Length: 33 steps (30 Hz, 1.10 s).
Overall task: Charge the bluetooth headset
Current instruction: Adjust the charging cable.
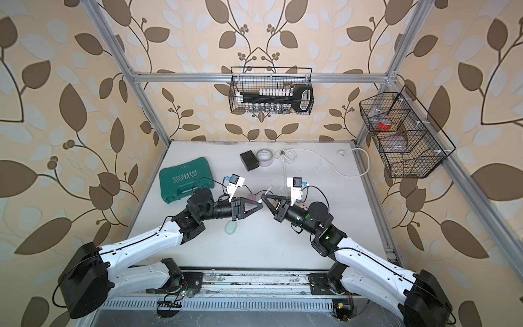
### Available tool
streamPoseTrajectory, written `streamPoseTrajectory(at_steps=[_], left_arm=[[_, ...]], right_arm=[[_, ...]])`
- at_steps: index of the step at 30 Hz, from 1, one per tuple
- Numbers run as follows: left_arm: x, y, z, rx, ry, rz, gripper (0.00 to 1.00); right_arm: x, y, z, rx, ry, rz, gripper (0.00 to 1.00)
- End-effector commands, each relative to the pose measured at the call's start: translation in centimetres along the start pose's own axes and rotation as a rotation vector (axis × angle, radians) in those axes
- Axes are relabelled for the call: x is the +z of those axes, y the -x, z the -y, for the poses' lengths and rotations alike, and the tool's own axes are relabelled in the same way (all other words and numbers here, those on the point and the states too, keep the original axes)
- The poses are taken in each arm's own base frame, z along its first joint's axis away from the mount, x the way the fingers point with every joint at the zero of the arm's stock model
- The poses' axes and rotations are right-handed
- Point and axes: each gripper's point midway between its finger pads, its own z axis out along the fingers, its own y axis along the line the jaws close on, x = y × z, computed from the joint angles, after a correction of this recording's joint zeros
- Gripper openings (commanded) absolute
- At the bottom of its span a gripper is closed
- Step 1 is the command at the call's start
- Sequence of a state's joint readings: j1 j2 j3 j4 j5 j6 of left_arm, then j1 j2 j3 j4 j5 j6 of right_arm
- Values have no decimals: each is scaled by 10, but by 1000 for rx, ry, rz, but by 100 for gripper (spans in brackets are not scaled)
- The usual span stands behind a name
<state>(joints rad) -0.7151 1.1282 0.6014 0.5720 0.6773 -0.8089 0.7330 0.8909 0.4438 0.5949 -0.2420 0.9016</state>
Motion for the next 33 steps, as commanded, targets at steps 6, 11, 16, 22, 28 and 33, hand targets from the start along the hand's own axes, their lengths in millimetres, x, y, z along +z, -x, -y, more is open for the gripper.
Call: streamPoseTrajectory(at_steps=[6, 11, 16, 22, 28, 33], left_arm=[[-2, 18, 31, 86, -65, 42, 19], [0, 17, 34, 91, -81, 25, 4], [-1, 16, 29, 93, -52, 19, 0], [-14, 12, 11, 84, 72, -22, 0], [-34, -3, -12, 63, 215, -139, 0], [-43, -25, -16, 31, 288, -304, 0]], right_arm=[[-6, 0, -1, 7, 13, 14, 7], [-6, -1, -1, 7, 11, 11, 8], [-8, -6, 7, 6, -25, -12, 33], [-31, -23, 26, -63, -163, -106, 50], [-73, -36, 46, -170, -332, -189, 55], [-74, -28, 25, -327, -327, -296, 56]])
